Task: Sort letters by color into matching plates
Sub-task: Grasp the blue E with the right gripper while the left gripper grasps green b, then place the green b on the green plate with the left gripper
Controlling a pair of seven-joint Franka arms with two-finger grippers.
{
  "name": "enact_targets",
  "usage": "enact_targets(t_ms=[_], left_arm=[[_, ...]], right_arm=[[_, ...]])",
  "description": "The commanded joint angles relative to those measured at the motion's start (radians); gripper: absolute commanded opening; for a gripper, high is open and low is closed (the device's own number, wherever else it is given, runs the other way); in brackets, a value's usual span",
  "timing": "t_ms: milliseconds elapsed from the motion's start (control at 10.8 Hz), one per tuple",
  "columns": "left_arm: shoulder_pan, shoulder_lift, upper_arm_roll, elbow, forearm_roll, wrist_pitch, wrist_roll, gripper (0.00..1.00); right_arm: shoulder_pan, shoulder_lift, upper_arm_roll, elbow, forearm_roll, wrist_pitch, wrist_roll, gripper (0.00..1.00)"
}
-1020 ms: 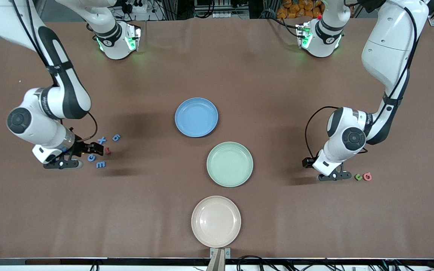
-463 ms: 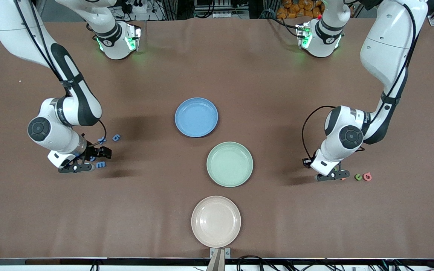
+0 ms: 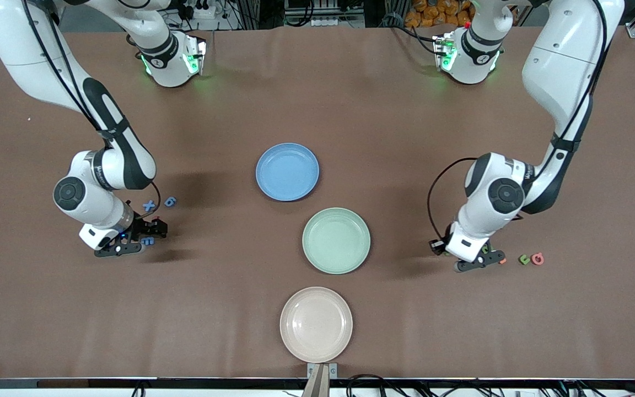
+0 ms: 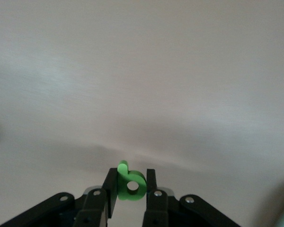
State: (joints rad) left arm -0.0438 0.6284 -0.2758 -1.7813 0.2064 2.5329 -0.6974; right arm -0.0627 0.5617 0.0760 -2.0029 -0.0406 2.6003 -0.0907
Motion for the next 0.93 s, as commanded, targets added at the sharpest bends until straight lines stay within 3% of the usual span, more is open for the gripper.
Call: enact_targets(t_ms=[0,371,556,649,742,834], left_arm=[[-0.077,0.008,-0.068,0.049,-0.001,-0.005,-0.212,0.0],[-0.278,0.105,-0.054,0.173,0.001,-0.005,-0.419,0.0],[-0.364,0.143,-0.004,0.218,0.001,-0.005,-0.47,0.0],[-0.404,0.148,0.036,0.233,-0.004,-0.005,-0.497,0.19],[-0.419,0.151,0.056,0.246,0.004,-0.005,-0.502,0.99],[-0.42,0.146,0.06,0.244,0.016,-0.005,-0.501,1.0]], right_arm=[[-0.012,0.023,0.005,0.027,-0.013,0.007,-0.024,0.9],[-0.017,0.049,0.005,0.05,-0.013,0.009,-0.041,0.82],[-0.017,0.05,0.005,0.052,-0.016,0.009,-0.043,0.65],[-0.017,0.049,0.004,0.052,-0.016,0.007,-0.044,0.52],[-0.017,0.049,0.005,0.055,-0.016,0.007,-0.064,0.38],[-0.025,0.049,0.004,0.058,-0.015,0.006,-0.084,0.21]])
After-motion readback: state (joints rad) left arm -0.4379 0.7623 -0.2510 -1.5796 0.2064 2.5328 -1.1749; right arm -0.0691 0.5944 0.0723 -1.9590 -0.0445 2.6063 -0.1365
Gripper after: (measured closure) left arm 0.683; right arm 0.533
